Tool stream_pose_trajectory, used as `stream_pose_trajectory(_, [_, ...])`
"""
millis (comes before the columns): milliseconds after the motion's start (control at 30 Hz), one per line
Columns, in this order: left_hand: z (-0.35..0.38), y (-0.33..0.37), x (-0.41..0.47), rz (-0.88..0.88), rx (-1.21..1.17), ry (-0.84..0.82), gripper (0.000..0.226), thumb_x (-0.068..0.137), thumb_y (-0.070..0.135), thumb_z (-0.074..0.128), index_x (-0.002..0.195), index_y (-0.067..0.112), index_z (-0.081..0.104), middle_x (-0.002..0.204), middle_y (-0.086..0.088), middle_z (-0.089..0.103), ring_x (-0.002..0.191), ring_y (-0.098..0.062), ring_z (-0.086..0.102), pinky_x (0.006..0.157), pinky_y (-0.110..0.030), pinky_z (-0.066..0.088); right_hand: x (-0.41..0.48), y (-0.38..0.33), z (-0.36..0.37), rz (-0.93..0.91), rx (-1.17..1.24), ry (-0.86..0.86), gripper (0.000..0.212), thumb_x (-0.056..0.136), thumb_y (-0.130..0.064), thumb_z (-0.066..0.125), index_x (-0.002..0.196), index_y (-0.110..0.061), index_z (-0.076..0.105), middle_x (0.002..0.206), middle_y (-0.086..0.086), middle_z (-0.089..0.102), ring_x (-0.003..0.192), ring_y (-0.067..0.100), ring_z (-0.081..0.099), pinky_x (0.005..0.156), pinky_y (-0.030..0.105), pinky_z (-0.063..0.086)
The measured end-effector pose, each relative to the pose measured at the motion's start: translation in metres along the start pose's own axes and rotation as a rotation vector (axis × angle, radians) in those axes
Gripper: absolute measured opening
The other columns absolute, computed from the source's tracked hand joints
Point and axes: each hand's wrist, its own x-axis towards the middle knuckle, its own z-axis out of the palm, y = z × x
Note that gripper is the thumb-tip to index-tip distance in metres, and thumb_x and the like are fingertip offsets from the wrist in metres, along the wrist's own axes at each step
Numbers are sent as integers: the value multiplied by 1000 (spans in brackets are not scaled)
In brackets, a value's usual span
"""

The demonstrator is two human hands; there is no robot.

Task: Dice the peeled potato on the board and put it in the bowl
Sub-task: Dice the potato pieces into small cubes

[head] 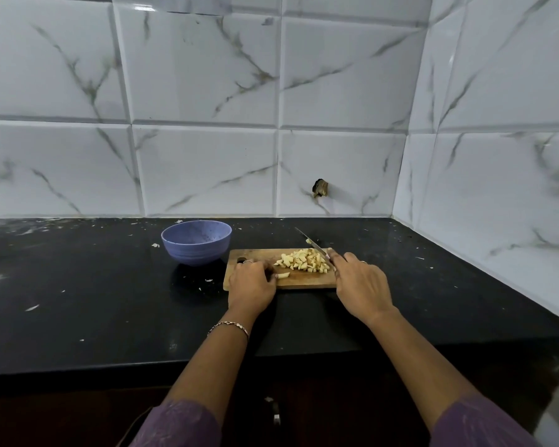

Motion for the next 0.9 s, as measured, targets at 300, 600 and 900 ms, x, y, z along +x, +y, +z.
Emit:
stream_pose_trajectory(300, [-6,4,-7,6,27,17,23,93,33,62,113,26,71,115,0,66,114,-19,55,95,-36,47,-5,8,-6,-47,-35,-37,64,94,-10,55,151,-31,34,130,3,49,107,20,57,91,32,41])
stream_pose_trajectory(600, [-8,16,-14,138,88,-7,44,92,41,58,133,26,57,136,1,49,132,-20,37,110,-42,33,-4,5,2,-58,-52,54,68,88,-6,60,148,-31,40,125,1,53,108,20,56,94,37,40])
stream_pose_trajectory(900, [-22,38,29,215,198,42,54,96,30,57,147,37,39,151,11,39,139,-14,34,110,-45,26,-1,12,13,24,39,106,62,89,-8,62,143,-34,47,122,-3,56,107,17,58,96,37,37])
